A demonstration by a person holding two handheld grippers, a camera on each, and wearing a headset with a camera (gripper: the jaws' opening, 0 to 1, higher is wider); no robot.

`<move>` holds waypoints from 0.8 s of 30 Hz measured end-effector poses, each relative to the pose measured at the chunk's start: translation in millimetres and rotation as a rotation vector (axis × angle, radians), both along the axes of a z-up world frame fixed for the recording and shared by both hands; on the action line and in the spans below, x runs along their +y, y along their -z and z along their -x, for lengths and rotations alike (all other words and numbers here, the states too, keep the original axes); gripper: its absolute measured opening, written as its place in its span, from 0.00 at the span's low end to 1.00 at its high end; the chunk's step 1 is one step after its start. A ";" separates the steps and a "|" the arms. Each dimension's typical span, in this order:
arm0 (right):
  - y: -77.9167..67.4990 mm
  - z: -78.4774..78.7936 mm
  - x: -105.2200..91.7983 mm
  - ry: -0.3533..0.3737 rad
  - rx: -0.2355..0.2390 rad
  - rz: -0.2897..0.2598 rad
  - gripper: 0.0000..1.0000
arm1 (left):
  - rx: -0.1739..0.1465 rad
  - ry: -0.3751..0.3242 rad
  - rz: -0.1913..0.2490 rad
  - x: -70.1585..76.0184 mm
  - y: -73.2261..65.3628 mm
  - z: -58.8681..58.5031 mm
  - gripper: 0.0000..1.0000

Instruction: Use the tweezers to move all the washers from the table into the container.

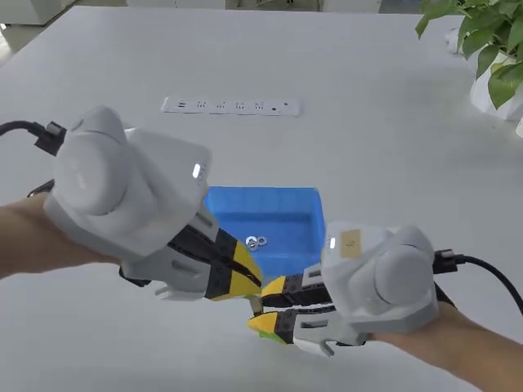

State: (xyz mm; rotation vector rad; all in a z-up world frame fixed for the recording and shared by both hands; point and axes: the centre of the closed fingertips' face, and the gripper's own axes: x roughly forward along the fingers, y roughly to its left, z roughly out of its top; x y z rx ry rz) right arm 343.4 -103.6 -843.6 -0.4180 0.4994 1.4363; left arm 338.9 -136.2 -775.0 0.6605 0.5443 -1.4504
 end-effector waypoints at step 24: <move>15.1 -4.8 0.5 -0.001 0.035 0.005 0.12 | 0.036 -0.004 -0.017 0.3 15.3 -5.9 0.05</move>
